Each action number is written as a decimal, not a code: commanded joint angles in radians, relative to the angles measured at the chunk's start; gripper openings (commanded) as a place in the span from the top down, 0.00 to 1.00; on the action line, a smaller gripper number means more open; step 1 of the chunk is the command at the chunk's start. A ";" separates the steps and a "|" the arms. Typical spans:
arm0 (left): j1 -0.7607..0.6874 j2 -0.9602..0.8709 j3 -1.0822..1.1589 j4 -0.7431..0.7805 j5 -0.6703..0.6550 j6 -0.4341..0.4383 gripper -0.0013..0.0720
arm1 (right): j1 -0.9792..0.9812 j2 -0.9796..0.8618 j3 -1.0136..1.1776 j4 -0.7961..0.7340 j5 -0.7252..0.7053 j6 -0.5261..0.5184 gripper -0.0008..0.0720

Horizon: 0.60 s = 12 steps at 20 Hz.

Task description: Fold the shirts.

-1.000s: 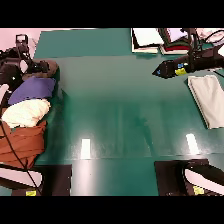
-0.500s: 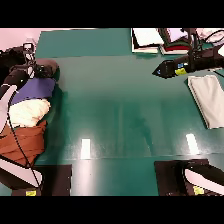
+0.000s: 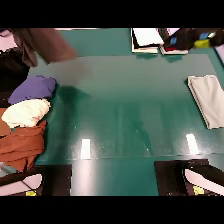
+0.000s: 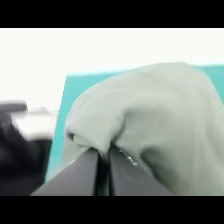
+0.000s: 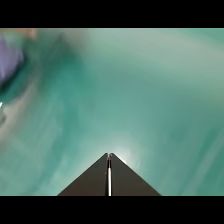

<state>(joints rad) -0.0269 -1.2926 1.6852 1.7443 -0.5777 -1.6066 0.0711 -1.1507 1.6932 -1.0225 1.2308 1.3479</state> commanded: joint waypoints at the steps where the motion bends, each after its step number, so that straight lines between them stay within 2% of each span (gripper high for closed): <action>1: -0.142 0.211 0.018 -0.001 -0.163 0.097 0.95 | -0.031 0.001 0.163 -0.001 0.007 0.000 0.97; 5: -0.393 0.225 0.011 -0.093 -0.398 0.099 0.95 | -0.084 0.001 0.279 0.002 0.042 0.002 0.97; 9: -0.661 0.127 -0.057 -0.332 -0.411 0.224 0.94 | -0.088 0.006 0.320 0.002 0.079 0.004 0.97; 10: -0.715 0.094 -0.064 -0.381 -0.404 0.246 0.89 | -0.088 0.013 0.312 0.002 0.085 0.005 0.97; 11: -0.761 0.058 -0.064 -0.427 -0.393 0.254 0.47 | -0.088 0.023 0.298 0.002 0.085 0.005 0.97; 12: -0.788 0.032 -0.064 -0.446 -0.375 0.254 0.21 | -0.088 0.035 0.279 0.002 0.083 0.005 0.97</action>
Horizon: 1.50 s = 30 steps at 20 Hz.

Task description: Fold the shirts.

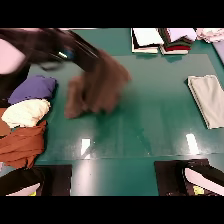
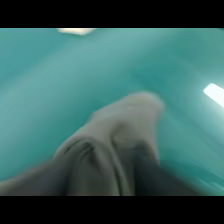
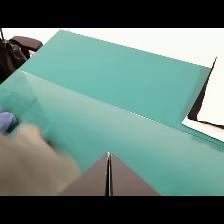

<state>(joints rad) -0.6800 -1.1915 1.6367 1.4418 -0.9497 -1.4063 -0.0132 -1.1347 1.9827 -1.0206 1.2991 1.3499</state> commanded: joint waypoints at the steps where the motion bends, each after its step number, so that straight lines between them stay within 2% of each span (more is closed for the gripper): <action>1: -0.142 -0.084 -0.015 -0.140 0.012 0.052 0.21 | -0.004 0.032 -0.032 -0.001 0.011 0.003 0.97; 4: -0.036 -0.085 -0.012 -0.074 -0.003 -0.029 0.21 | -0.011 0.071 -0.090 -0.002 0.005 0.003 0.97; 8: 0.306 -0.092 -0.070 -0.060 -0.062 -0.137 0.21 | -0.045 0.125 -0.177 0.000 -0.026 0.003 0.97; 10: 0.469 -0.109 -0.164 -0.113 -0.076 -0.140 0.21 | -0.052 0.148 -0.223 0.000 -0.043 0.003 0.97; 12: 0.571 -0.138 -0.283 -0.198 -0.084 -0.129 0.21 | -0.051 0.163 -0.267 0.001 -0.069 0.003 0.97; 17: 0.619 -0.270 -0.487 -0.348 -0.051 -0.052 0.21 | -0.050 0.163 -0.341 0.008 -0.105 0.004 0.97; 20: 0.598 -0.354 -0.495 -0.444 -0.043 -0.005 0.21 | -0.050 0.163 -0.367 0.009 -0.122 0.004 0.97; 24: 0.548 -0.385 -0.495 -0.468 0.010 -0.006 0.21 | -0.050 0.161 -0.371 0.008 -0.119 0.004 0.97; 25: 0.541 -0.385 -0.495 -0.480 0.016 -0.006 0.32 | -0.050 0.161 -0.371 0.008 -0.118 0.004 0.97; 27: 0.536 -0.385 -0.494 -0.485 0.025 -0.006 0.62 | -0.050 0.161 -0.371 0.007 -0.110 0.004 0.97; 28: 0.536 -0.381 -0.493 -0.486 0.026 -0.006 0.80 | -0.051 0.160 -0.372 0.006 -0.100 0.004 0.97; 29: 0.542 -0.374 -0.478 -0.477 0.024 -0.004 0.94 | -0.051 0.159 -0.372 -0.006 -0.079 0.004 0.97; 30: 0.549 -0.361 -0.448 -0.472 0.014 0.002 0.95 | -0.053 0.156 -0.377 -0.024 -0.049 0.004 0.97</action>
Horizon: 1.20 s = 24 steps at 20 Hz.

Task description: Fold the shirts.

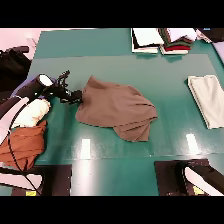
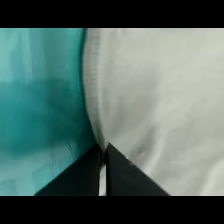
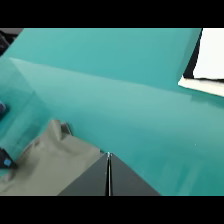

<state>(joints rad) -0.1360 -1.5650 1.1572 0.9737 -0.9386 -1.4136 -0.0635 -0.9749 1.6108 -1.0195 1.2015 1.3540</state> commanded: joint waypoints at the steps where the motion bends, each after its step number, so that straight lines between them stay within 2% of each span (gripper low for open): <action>1: 0.014 0.033 0.066 0.011 0.002 0.010 0.95 | -0.003 -0.002 -0.030 -0.032 0.080 0.000 0.97; 4: 0.021 0.117 0.180 0.088 0.003 0.009 0.95 | -0.049 0.000 -0.219 -0.029 0.219 0.022 0.97; 7: 0.020 0.177 0.247 0.169 0.003 0.010 0.95 | -0.103 0.000 -0.507 -0.029 0.235 0.026 0.97; 8: 0.021 0.189 0.249 0.180 0.002 0.010 0.94 | -0.110 0.000 -0.613 -0.023 0.217 0.026 0.92; 10: 0.020 0.185 0.248 0.182 -0.016 0.009 0.95 | -0.098 0.000 -0.808 0.002 0.163 0.026 0.42; 14: 0.020 0.180 0.247 0.182 -0.024 0.008 0.94 | 0.048 -0.001 -1.070 0.194 -0.076 0.026 0.42; 18: 0.020 0.180 0.247 0.182 -0.026 0.008 0.95 | 0.269 -0.033 -1.130 0.263 -0.310 0.036 0.43; 20: 0.020 0.180 0.247 0.182 -0.038 0.008 0.94 | 0.329 -0.097 -1.125 0.277 -0.365 0.063 0.43; 22: 0.020 0.180 0.247 0.182 -0.045 0.008 0.94 | 0.368 -0.175 -1.082 0.278 -0.368 0.062 0.49; 24: 0.020 0.180 0.247 0.182 -0.048 0.008 0.95 | 0.399 -0.237 -1.023 0.275 -0.377 0.061 0.49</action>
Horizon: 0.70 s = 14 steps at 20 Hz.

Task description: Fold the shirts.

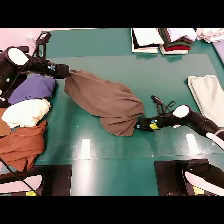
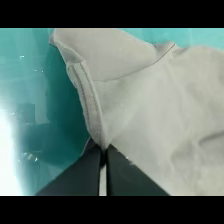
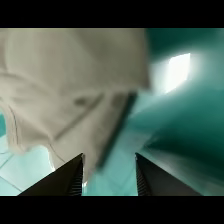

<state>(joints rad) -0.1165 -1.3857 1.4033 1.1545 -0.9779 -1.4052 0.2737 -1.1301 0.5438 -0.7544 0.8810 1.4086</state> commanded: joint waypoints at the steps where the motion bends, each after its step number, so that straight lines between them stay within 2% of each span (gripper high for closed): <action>1: 0.001 0.001 0.001 0.001 -0.010 0.000 0.94 | 0.071 -0.109 0.075 -0.001 -0.056 0.006 0.59; 3: 0.001 0.001 0.001 0.003 -0.011 0.000 0.95 | 0.085 -0.146 0.129 -0.050 -0.034 0.006 0.90; 4: 0.001 0.003 0.002 0.007 -0.010 0.000 0.95 | 0.085 -0.150 0.154 -0.087 -0.013 0.007 0.97; 6: 0.001 0.029 0.012 0.046 0.003 0.000 0.95 | 0.074 -0.127 0.204 -0.203 0.044 0.050 0.97; 9: 0.001 0.083 0.103 0.147 0.002 -0.016 0.95 | 0.006 -0.006 0.283 -0.477 0.156 0.154 0.97; 12: 0.001 0.156 0.222 0.174 0.004 -0.019 0.95 | -0.121 0.133 0.391 -0.666 0.302 0.164 0.97; 14: 0.001 0.212 0.292 0.174 0.019 -0.019 0.95 | -0.225 0.218 0.486 -0.715 0.352 0.157 0.97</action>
<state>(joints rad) -0.1162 -1.2400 1.6032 1.2991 -0.9783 -1.4197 0.1623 -1.0210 0.9207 -1.3045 1.1191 1.5471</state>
